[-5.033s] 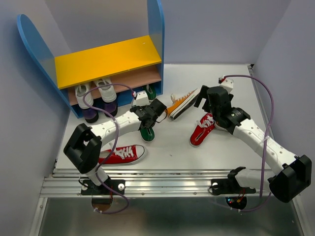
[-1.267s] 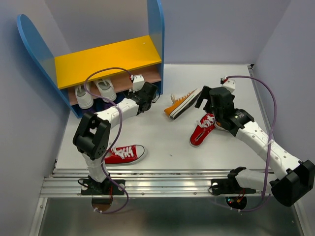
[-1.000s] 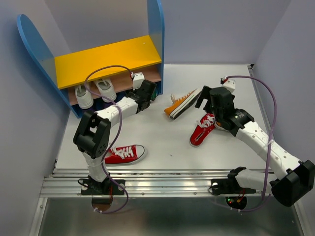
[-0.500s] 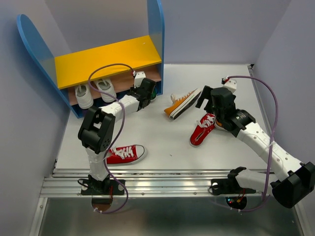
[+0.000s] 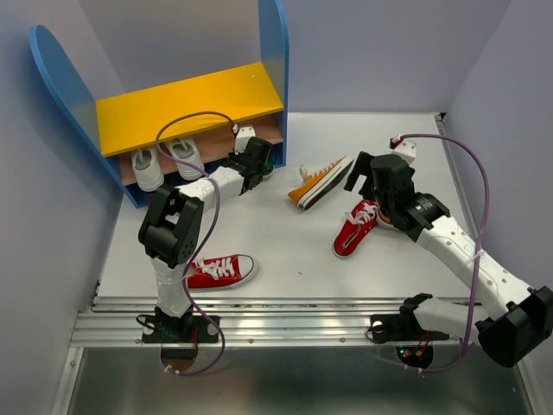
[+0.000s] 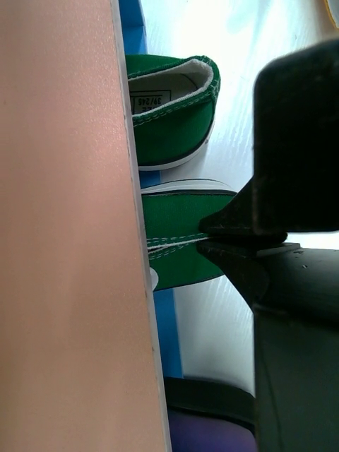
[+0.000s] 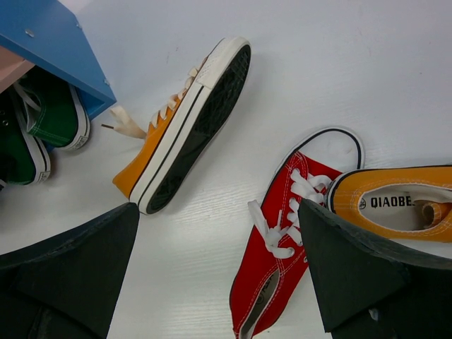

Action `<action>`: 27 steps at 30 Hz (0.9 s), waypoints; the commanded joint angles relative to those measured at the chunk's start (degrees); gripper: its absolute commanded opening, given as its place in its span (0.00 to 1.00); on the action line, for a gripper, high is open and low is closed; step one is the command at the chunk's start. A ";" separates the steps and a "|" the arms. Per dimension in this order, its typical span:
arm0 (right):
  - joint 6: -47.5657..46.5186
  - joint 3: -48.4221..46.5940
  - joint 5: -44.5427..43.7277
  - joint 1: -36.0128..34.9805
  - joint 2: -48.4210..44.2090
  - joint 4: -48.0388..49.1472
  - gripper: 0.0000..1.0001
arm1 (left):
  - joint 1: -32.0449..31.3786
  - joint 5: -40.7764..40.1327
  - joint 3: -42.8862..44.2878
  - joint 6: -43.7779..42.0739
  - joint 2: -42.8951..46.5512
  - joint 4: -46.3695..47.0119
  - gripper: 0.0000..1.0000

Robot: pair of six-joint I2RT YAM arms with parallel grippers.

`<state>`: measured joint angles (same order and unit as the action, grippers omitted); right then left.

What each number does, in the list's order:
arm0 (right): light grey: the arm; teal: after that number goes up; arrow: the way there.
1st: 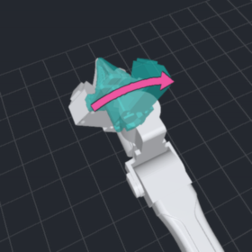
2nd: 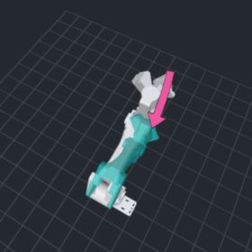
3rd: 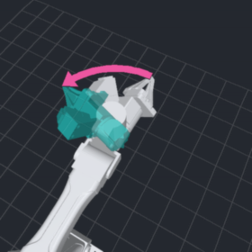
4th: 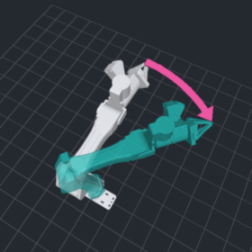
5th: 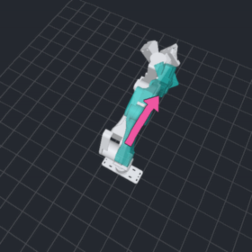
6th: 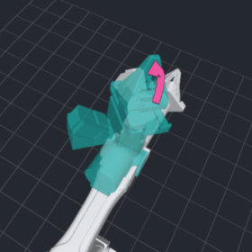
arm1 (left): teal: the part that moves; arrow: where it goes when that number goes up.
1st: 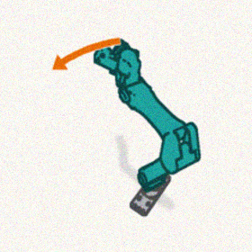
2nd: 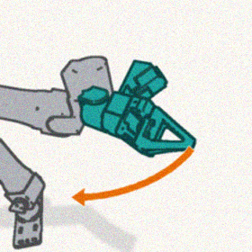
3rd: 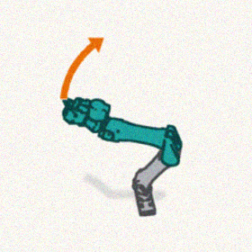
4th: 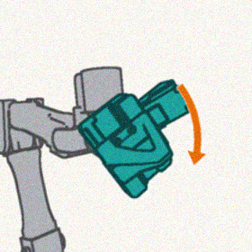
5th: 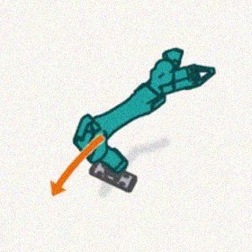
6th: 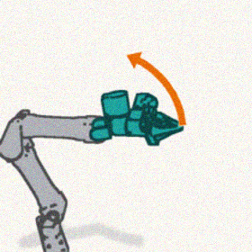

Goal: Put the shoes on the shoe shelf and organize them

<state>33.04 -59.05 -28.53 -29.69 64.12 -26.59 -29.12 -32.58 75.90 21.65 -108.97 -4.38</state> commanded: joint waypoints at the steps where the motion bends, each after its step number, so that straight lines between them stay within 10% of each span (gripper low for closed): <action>1: 0.45 -0.19 -0.91 -0.01 -1.63 0.40 1.00 | 0.56 -3.98 2.77 0.41 1.12 4.47 0.00; 27: 1.15 0.25 -0.29 -0.01 -2.33 0.31 1.00 | 1.26 -6.53 2.24 -2.40 1.21 4.12 0.00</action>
<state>33.47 -59.05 -28.51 -29.71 62.92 -26.63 -28.58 -35.99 75.90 20.58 -109.01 -5.41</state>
